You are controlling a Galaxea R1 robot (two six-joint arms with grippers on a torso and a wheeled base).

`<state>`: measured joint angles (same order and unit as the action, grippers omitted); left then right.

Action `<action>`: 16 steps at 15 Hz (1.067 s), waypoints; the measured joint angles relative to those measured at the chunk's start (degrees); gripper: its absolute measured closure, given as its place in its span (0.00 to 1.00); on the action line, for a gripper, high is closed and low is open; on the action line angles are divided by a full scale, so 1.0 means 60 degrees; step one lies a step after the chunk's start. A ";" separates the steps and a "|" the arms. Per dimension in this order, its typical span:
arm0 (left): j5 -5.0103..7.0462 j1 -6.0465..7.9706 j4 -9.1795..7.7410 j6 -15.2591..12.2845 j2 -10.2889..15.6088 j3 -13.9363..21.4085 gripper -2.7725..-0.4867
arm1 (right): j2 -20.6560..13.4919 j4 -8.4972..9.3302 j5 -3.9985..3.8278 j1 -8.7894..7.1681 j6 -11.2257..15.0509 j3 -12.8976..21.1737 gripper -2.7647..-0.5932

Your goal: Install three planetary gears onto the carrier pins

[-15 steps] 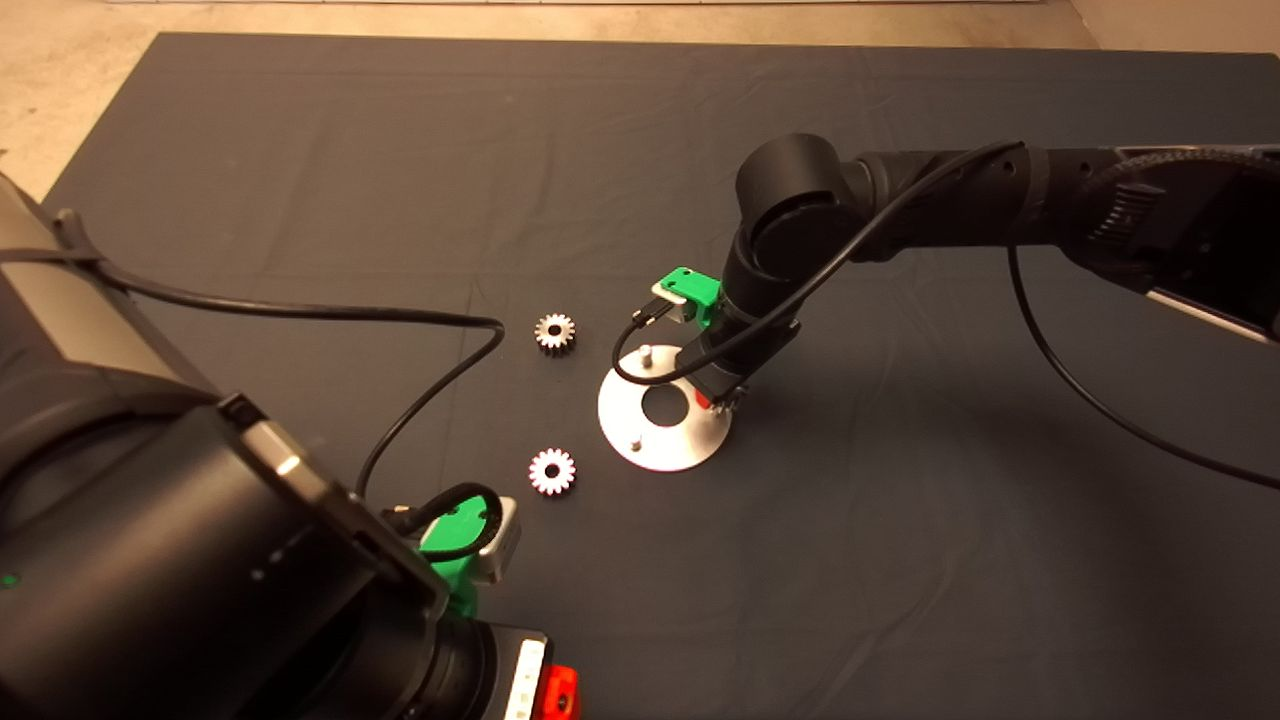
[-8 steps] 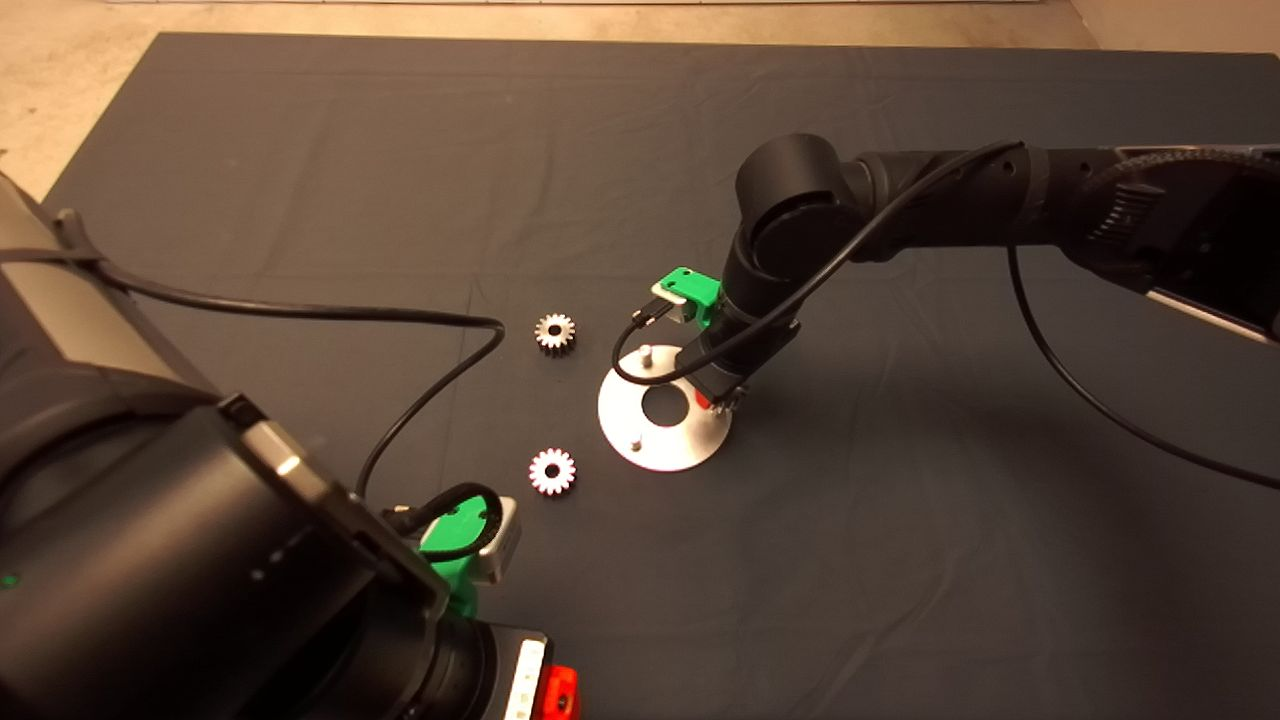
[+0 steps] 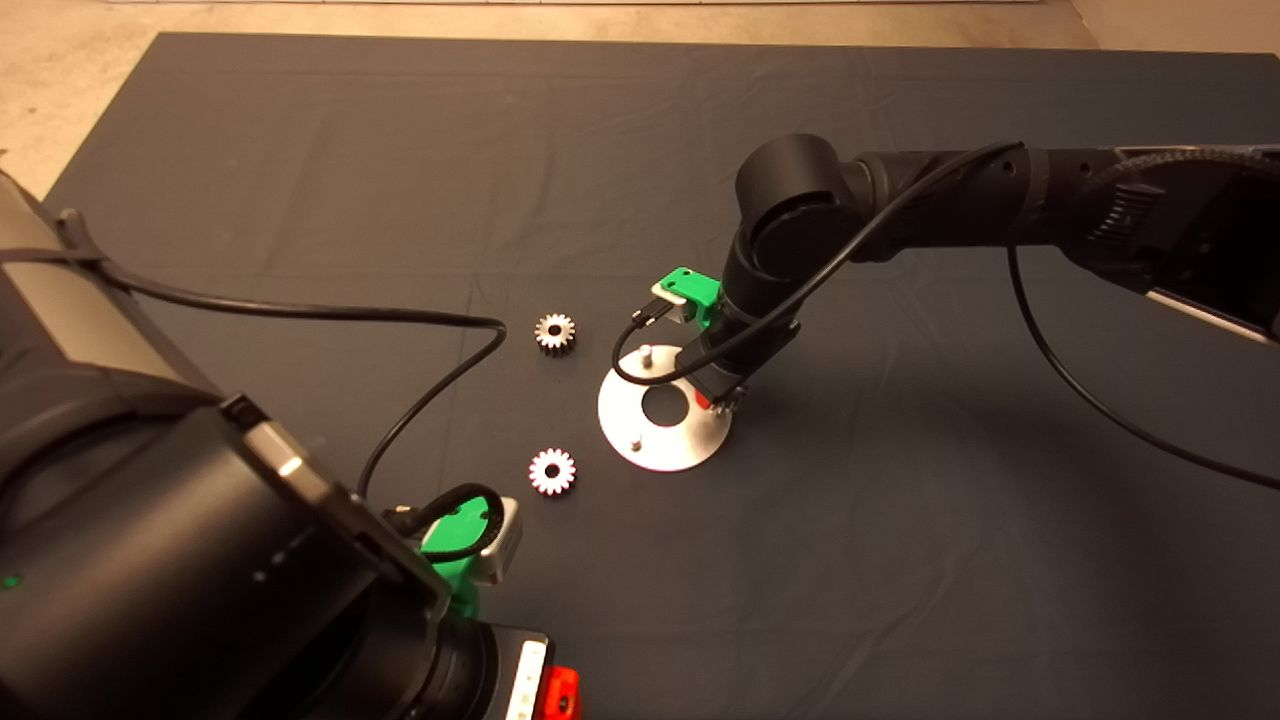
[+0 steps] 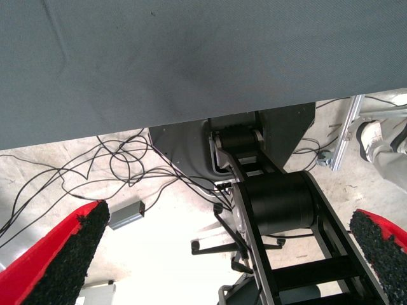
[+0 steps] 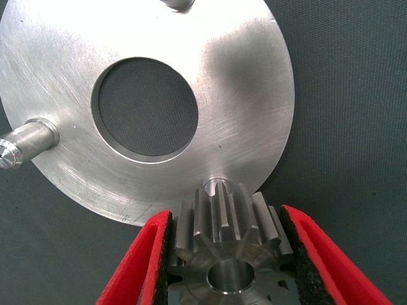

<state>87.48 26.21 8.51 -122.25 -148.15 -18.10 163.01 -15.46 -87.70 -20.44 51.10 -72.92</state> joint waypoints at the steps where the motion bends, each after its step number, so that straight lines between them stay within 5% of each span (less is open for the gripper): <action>1: 0.0000 0.0000 0.0000 0.0000 0.0000 0.0000 0.01 | 0.0000 -0.0004 0.0000 0.0012 0.0000 0.0000 0.77; 16: 0.0000 0.0000 0.0000 0.0000 0.0000 0.0000 0.01 | 0.0000 0.0000 0.0000 0.0102 0.0000 0.0000 0.77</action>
<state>87.48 26.21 8.51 -122.25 -148.15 -18.10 163.01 -15.46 -87.70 -19.83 51.10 -72.92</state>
